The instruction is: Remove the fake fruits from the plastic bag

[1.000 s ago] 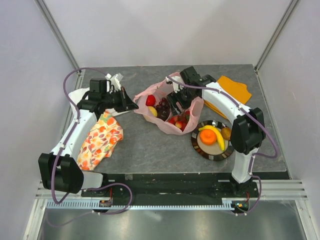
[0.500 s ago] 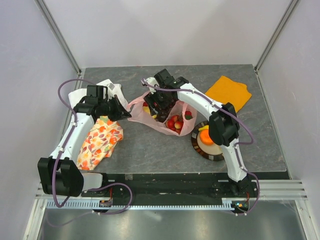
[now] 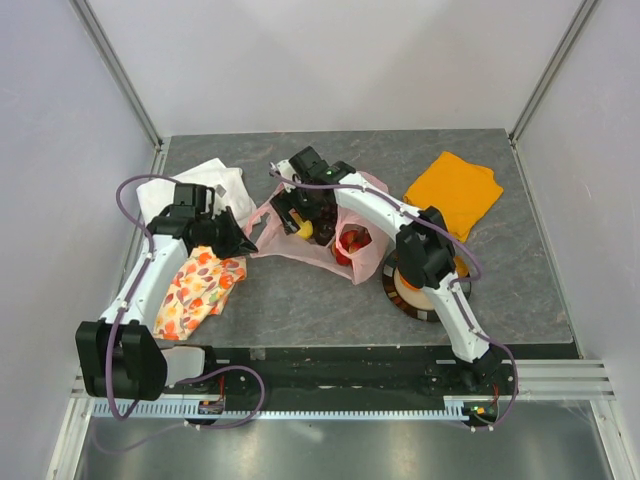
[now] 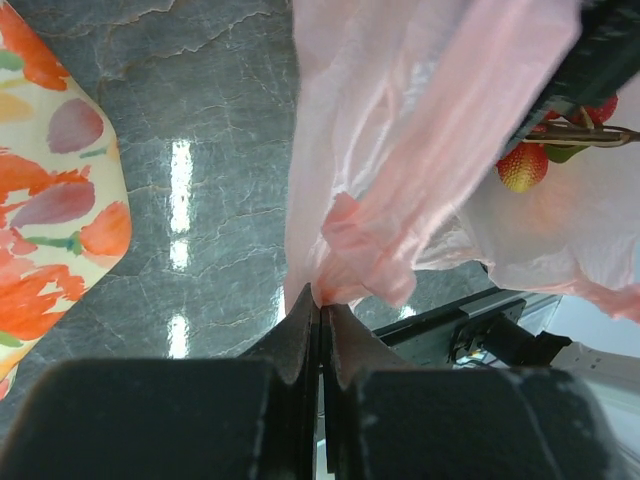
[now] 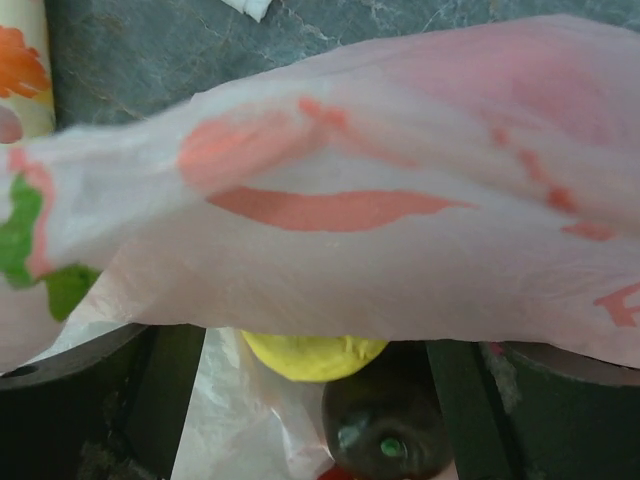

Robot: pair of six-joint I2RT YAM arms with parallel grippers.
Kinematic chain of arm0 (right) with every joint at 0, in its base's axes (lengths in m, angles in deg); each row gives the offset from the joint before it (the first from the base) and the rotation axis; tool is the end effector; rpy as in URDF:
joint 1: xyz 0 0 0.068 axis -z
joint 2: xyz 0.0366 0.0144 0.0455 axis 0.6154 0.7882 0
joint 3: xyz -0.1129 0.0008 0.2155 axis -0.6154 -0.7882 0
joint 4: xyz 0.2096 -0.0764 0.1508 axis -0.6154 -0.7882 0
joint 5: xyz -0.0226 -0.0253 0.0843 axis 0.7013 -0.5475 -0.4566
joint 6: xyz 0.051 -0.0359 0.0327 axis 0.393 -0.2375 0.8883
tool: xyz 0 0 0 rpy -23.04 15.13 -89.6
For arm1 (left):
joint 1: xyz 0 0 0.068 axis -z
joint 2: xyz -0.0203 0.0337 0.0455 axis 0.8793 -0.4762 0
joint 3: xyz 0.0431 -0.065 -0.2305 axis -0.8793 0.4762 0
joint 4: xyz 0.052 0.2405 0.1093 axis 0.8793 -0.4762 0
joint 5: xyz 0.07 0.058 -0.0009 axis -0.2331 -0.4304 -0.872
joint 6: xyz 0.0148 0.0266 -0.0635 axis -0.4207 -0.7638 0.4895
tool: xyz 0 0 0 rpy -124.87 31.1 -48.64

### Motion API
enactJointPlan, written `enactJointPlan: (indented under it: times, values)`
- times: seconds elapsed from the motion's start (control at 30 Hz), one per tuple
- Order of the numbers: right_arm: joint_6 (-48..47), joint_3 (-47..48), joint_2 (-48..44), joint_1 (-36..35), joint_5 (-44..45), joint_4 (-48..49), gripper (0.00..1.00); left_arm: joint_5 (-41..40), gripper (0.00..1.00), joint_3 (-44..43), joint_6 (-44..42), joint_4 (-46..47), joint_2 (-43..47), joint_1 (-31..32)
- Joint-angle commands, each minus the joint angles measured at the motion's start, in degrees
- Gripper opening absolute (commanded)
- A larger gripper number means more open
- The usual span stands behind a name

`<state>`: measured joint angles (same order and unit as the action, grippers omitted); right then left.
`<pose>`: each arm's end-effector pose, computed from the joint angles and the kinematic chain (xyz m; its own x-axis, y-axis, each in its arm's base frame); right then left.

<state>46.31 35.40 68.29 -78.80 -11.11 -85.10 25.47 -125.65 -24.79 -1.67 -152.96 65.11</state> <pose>0.3854 0.3514 0.1812 -0.5820 -0.5689 -0.5810 -0.7711 0.6130 0.1721 0.2720 -0.0421 0.2171 -0.8813 -0.3782 -0.2832 -0.1582 0.8010 -0.5774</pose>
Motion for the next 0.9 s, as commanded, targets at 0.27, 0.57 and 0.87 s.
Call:
enactJointPlan:
  times: [0.27, 0.57, 0.87]
  values:
    - [-1.87, 3.13, -2.14, 0.21, 1.24, -0.31, 0.55, 0.89, 0.02, -0.59, 0.58, 4.77, 1.76, -1.44]
    - [-4.68, -11.44, -22.17, 2.23, -4.49, -3.04, 0.55, 2.12, 0.02, -0.68, 2.25, 8.55, 1.15, -1.62]
    - [-14.25, -23.22, -27.64, 1.71, 12.56, -1.20, 0.52, 8.01, 0.02, -2.00, 5.58, 14.35, -0.44, -1.62]
